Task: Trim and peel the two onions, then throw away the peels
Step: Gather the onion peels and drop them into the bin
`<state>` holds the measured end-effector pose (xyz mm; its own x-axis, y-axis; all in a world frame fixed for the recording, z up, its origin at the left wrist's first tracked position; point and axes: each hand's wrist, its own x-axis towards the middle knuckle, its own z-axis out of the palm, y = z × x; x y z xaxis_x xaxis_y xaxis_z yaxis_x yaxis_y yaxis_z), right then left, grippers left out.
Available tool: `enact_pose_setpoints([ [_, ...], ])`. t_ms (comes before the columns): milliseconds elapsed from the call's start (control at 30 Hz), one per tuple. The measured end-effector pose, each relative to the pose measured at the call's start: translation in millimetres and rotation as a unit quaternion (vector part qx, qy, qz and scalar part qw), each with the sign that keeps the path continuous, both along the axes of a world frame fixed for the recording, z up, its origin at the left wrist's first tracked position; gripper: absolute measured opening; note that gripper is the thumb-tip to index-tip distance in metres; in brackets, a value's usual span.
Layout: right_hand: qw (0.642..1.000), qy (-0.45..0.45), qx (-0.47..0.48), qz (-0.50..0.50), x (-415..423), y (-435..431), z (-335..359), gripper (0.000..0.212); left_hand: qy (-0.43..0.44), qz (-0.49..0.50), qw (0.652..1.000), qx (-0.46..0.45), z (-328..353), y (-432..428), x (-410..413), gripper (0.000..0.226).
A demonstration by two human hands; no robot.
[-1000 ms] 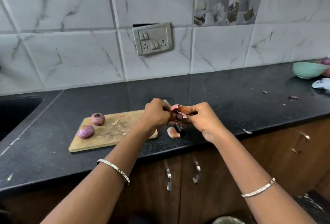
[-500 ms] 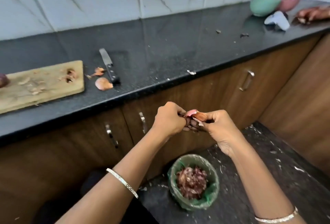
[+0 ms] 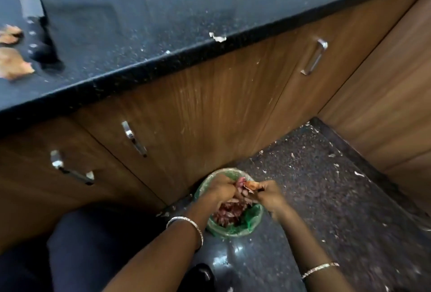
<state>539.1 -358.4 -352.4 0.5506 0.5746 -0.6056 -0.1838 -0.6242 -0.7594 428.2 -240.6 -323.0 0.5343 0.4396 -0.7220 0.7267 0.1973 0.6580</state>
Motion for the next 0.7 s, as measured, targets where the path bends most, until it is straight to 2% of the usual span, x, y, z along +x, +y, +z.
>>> enact_pose_setpoints([
  [100, 0.998, -0.036, -0.044, 0.021, 1.9, 4.8, -34.1, 0.017, 0.013, -0.020, 1.000, -0.011, -58.0, -0.4, 3.7, 0.037],
  [167, 0.996, -0.052, -0.073, 0.028, 2.1, 10.3, -50.8, 0.016, 0.014, -0.011, 0.999, -0.039, -91.7, 3.2, 3.6, 0.039],
  [233, 0.994, -0.058, -0.085, 0.026, 0.0, 18.3, -65.9, 0.018, 0.009, -0.011, 0.999, -0.052, -83.4, 4.9, -0.1, 0.037],
  [300, 0.993, -0.037, -0.109, 0.001, -7.9, 25.8, -73.5, 0.027, 0.005, -0.002, 0.996, -0.090, -78.4, 8.5, -4.0, 0.044],
  [367, 0.991, -0.035, -0.125, -0.013, -14.4, 28.1, -78.3, 0.036, 0.011, 0.011, 0.993, -0.115, -82.1, 13.6, -9.8, 0.040],
  [433, 0.987, -0.070, -0.145, -0.020, -16.1, 27.8, -88.6, 0.035, 0.026, 0.019, 0.994, -0.100, -91.7, 17.9, -16.0, 0.036],
  [533, 0.981, -0.099, -0.157, -0.061, -8.6, 18.3, -129.8, 0.015, 0.040, 0.012, 0.997, -0.070, -94.9, 19.3, -24.6, 0.043],
  [567, 0.979, -0.102, -0.156, -0.079, -6.4, 17.4, -137.5, 0.015, 0.043, 0.017, 0.998, -0.052, -94.3, 20.4, -26.1, 0.042],
  [633, 0.975, -0.121, -0.162, -0.094, -8.8, 22.0, -118.5, 0.015, 0.035, 0.039, 0.999, -0.002, -89.1, 21.9, -26.9, 0.037],
  [700, 0.973, -0.145, -0.166, -0.067, -17.3, 30.1, -78.4, 0.013, 0.017, 0.059, 0.998, 0.033, -80.1, 21.6, -27.0, 0.030],
])
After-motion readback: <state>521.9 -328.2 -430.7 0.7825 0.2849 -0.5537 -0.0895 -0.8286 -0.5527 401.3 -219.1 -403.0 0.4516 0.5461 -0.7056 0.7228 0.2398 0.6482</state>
